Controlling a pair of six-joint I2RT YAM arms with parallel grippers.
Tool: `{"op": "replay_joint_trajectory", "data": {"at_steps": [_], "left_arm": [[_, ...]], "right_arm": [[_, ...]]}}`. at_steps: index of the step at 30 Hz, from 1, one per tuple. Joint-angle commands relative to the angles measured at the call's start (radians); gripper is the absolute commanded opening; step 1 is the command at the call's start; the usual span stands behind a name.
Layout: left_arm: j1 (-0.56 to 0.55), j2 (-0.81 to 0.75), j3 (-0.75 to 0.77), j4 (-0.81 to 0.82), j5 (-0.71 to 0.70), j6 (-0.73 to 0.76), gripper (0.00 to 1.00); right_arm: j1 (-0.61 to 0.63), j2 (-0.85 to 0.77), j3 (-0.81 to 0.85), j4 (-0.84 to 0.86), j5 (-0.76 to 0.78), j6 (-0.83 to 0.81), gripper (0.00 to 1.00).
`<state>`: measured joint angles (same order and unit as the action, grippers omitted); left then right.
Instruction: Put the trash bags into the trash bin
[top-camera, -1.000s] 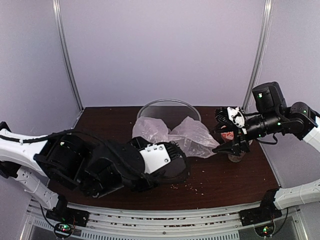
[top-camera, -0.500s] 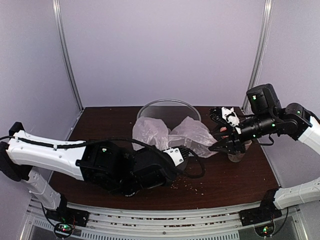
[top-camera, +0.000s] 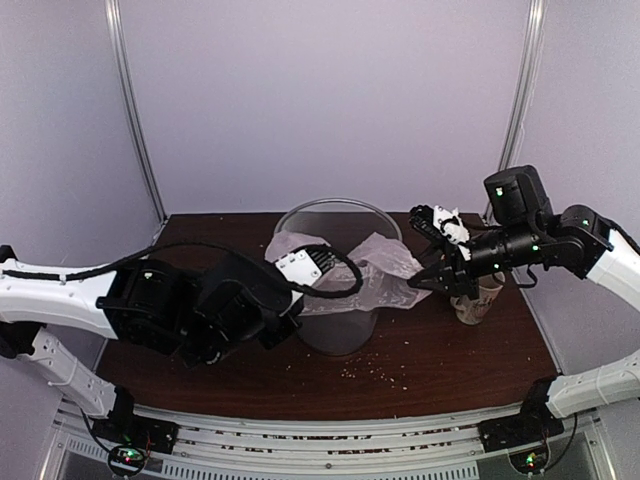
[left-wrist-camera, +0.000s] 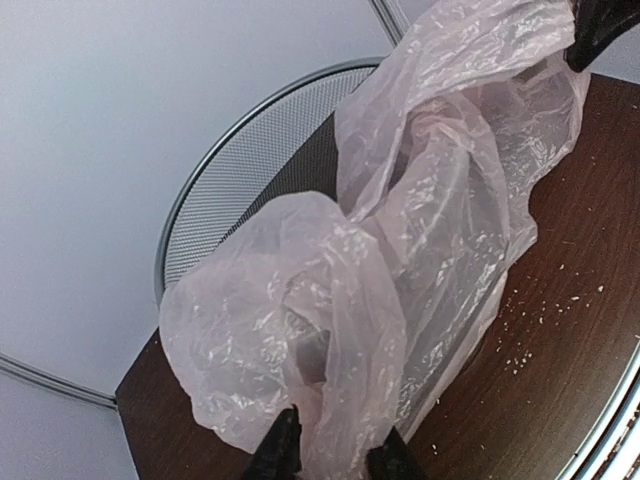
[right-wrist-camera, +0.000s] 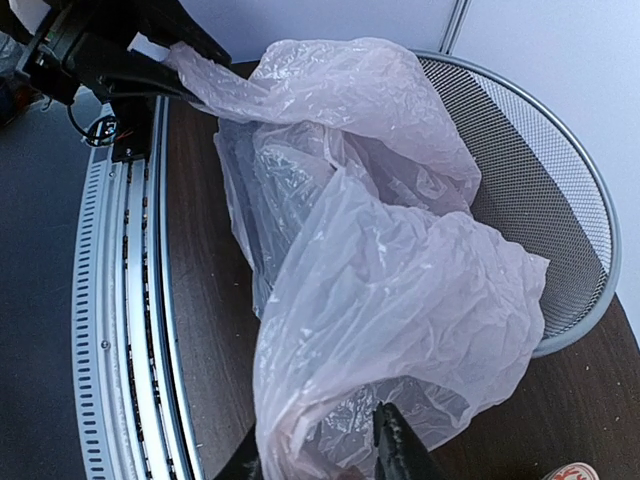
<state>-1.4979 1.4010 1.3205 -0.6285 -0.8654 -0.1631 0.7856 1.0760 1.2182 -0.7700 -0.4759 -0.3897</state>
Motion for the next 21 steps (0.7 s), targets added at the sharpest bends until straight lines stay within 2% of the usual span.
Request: {"op": "replay_joint_trajectory", "data": {"at_steps": [1,4,7,8,11,21], "left_arm": [[0.019,-0.072,-0.075,0.141,0.037,-0.013,0.18],[0.021,-0.09,-0.105,0.163,0.049,-0.016,0.09],[0.028,-0.097,-0.127,0.174,0.05,-0.033,0.0],[0.032,-0.102,-0.138,0.183,0.051,-0.04,0.0],[0.055,-0.129,-0.189,0.222,0.052,-0.073,0.0],[0.184,-0.276,-0.388,0.432,0.014,-0.148,0.0]], "right_arm": [[0.003,0.024,0.026,0.033,0.03,0.031,0.26],[0.0,0.028,0.023,0.036,0.043,0.038,0.12],[-0.008,0.023,0.01,0.043,0.048,0.045,0.05],[-0.014,0.019,0.006,0.045,0.047,0.047,0.03],[-0.033,0.007,-0.008,0.054,0.053,0.053,0.0],[-0.094,0.012,-0.046,0.14,0.099,0.083,0.0]]}}
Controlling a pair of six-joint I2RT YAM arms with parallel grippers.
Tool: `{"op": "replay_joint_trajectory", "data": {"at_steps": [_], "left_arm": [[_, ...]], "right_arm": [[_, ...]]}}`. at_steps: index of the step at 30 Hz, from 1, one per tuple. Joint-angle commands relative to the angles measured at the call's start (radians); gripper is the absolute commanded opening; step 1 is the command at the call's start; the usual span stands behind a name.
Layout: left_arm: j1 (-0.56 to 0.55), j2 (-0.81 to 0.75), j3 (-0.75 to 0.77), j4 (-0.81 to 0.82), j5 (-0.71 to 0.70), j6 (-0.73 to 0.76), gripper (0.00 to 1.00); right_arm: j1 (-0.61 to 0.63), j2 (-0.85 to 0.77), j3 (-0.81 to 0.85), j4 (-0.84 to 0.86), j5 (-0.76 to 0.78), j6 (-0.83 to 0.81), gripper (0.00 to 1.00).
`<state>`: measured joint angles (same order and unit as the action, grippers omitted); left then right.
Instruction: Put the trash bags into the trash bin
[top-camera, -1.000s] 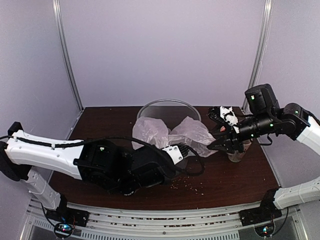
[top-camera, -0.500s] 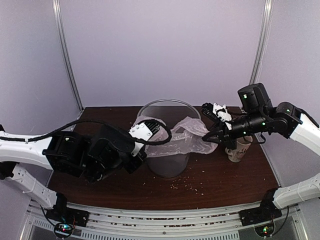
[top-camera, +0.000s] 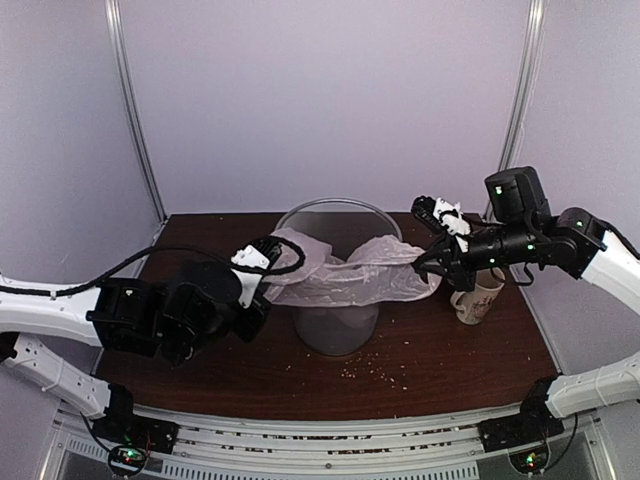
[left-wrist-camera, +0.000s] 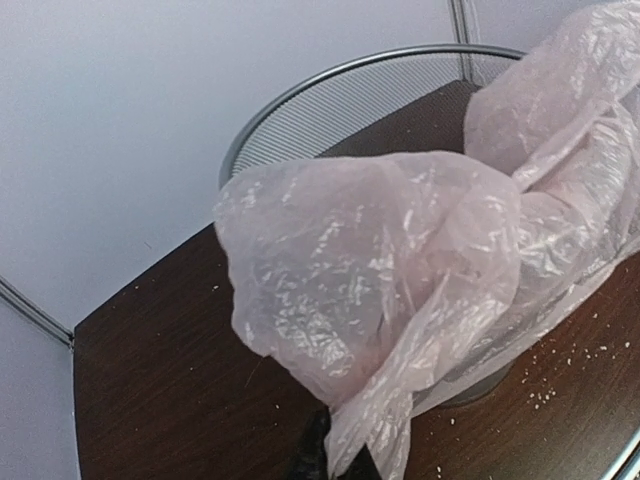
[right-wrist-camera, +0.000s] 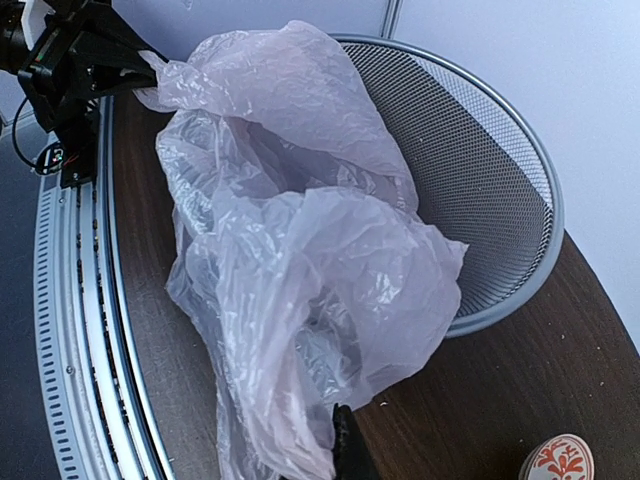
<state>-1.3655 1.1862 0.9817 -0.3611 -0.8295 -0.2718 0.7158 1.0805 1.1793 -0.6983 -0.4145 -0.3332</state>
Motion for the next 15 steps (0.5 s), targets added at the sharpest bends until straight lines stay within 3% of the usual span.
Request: {"op": "replay_joint_trajectory", "data": {"at_steps": [1,8,15], "left_arm": [[0.073,-0.078,-0.066,0.194,-0.015,-0.038,0.0],[0.252,-0.096,-0.109,0.356,0.203,0.001,0.0],[0.39,0.021,0.008,0.323,0.289,0.01,0.0]], "right_arm": [[-0.035,0.013,-0.006,0.081,0.038,0.033,0.0],[-0.122,0.075,0.007,0.152,0.018,0.063,0.0],[-0.231,0.12,0.034,0.224,-0.032,0.112,0.0]]}}
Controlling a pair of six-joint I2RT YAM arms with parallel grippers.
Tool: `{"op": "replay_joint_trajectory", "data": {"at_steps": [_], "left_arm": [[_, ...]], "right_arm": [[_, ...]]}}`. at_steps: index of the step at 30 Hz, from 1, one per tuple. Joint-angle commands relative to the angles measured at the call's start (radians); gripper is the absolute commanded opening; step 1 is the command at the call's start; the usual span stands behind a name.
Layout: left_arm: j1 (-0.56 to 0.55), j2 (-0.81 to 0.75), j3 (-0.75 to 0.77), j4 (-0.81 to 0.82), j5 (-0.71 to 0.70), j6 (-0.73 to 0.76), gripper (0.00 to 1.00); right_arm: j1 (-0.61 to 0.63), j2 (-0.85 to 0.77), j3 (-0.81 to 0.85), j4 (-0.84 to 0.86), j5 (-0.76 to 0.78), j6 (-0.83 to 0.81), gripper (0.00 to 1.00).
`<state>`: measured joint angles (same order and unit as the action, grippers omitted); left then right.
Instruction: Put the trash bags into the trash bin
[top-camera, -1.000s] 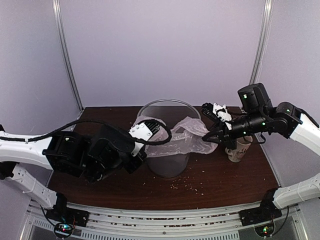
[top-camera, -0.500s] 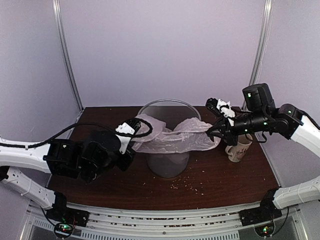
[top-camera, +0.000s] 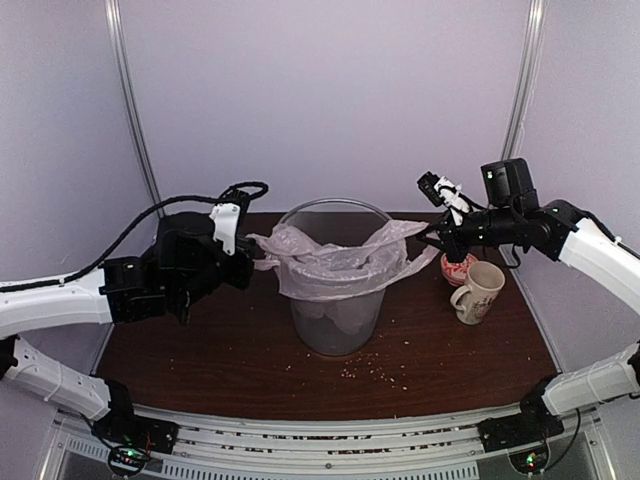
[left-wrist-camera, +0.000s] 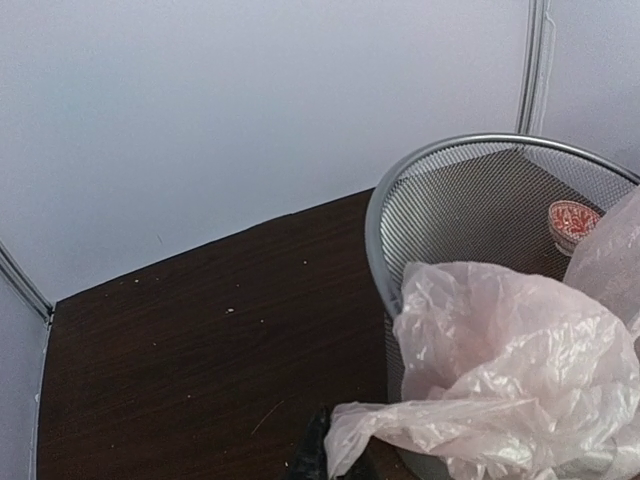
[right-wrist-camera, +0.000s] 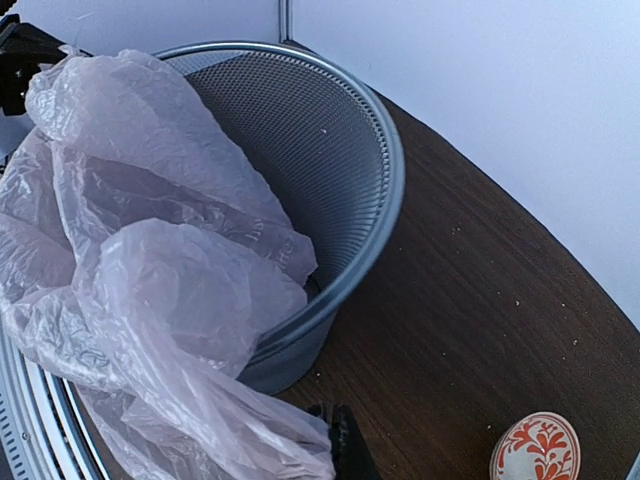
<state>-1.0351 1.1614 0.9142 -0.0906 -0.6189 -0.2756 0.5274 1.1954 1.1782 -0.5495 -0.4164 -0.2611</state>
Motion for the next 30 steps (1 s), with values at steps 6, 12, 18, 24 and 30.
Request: {"op": "replay_joint_trajectory", "data": {"at_steps": [6,12,18,24,30], "left_arm": [[0.165,0.103,0.114,0.037,0.131,-0.018,0.0],[0.241,0.146,0.127,0.081,0.213,-0.038,0.0],[0.262,0.239,0.149,0.123,0.273,-0.044,0.0],[0.283,0.296,0.142,0.198,0.33,-0.05,0.0],[0.287,0.307,0.12,0.257,0.439,-0.047,0.0]], "right_arm": [[-0.064,0.061,0.061,0.096,-0.036,0.045,0.0],[-0.082,0.142,0.101,0.118,-0.036,0.046,0.0],[-0.111,0.239,0.12,0.151,-0.031,0.05,0.0],[-0.112,0.29,0.098,0.189,-0.071,0.059,0.0],[-0.112,0.307,0.076,0.195,-0.156,0.049,0.0]]}}
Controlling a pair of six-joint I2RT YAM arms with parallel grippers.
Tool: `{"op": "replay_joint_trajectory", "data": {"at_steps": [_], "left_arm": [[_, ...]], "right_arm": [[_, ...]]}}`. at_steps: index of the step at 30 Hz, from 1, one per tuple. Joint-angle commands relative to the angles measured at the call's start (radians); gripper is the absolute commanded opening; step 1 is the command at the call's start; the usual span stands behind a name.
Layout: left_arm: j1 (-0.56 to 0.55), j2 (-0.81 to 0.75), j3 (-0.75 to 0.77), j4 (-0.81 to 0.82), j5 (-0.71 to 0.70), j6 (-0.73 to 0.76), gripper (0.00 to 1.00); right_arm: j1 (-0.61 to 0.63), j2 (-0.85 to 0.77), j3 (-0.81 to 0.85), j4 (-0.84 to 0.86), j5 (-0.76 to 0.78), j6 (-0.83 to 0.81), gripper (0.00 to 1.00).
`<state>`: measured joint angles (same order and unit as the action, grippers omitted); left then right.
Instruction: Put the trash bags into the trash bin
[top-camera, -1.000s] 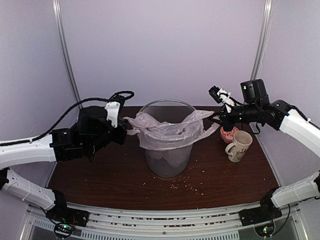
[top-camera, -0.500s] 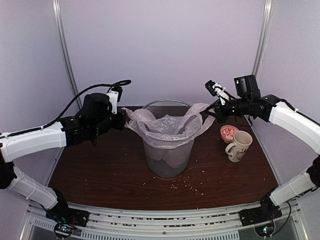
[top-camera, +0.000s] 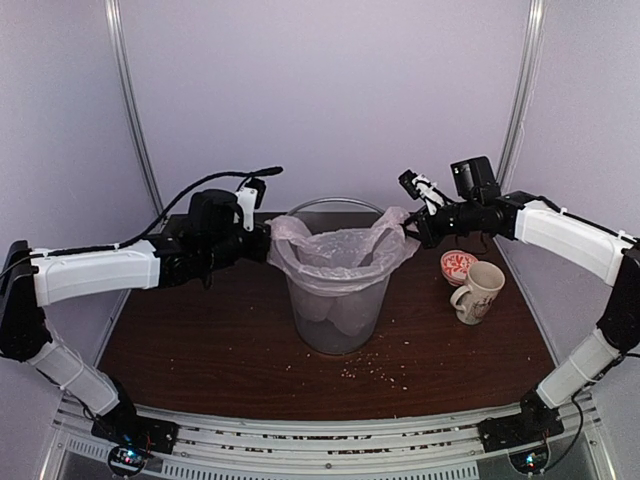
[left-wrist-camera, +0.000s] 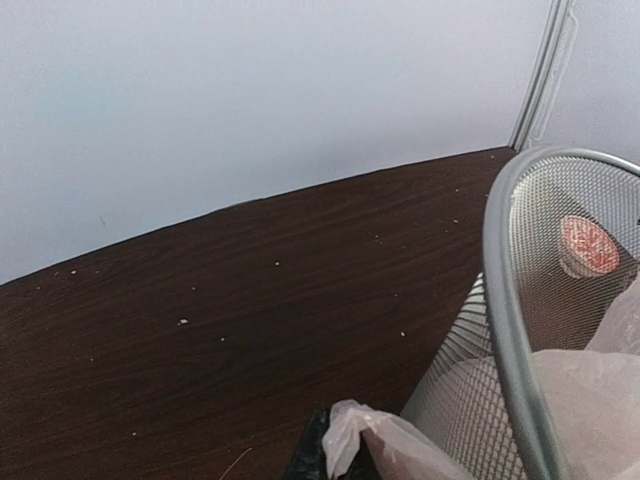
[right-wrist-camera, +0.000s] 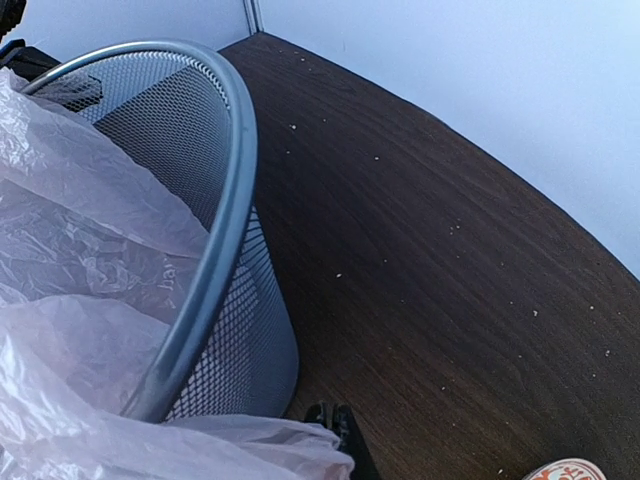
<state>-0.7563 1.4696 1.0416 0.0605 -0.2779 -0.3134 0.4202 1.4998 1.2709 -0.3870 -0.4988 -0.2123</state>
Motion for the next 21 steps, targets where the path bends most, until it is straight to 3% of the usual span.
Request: {"op": "replay_joint_trajectory", "data": {"at_steps": [1,8,11,14,16,21], "left_arm": [[0.008,-0.009,-0.018,0.109,0.117,-0.016,0.0],[0.006,-0.168,-0.137,0.11,0.22,-0.077,0.0],[0.006,-0.225,-0.144,0.042,0.218,-0.084,0.0],[0.006,-0.251,-0.096,-0.086,0.201,-0.065,0.37],[0.006,-0.266,-0.051,-0.17,0.206,-0.05,0.55],[0.006,-0.307,0.039,-0.364,0.242,0.028,0.71]], "right_arm": [[-0.004,0.0,-0.023,0.029,-0.108,-0.001,0.01],[-0.005,-0.034,-0.036,-0.099,-0.205,-0.043,0.07],[-0.006,-0.086,-0.062,-0.151,-0.182,-0.071,0.19],[-0.006,-0.163,-0.071,-0.192,-0.119,-0.088,0.38],[-0.009,-0.208,-0.058,-0.235,-0.069,-0.107,0.46],[-0.012,-0.294,-0.015,-0.371,0.021,-0.193,0.6]]}}
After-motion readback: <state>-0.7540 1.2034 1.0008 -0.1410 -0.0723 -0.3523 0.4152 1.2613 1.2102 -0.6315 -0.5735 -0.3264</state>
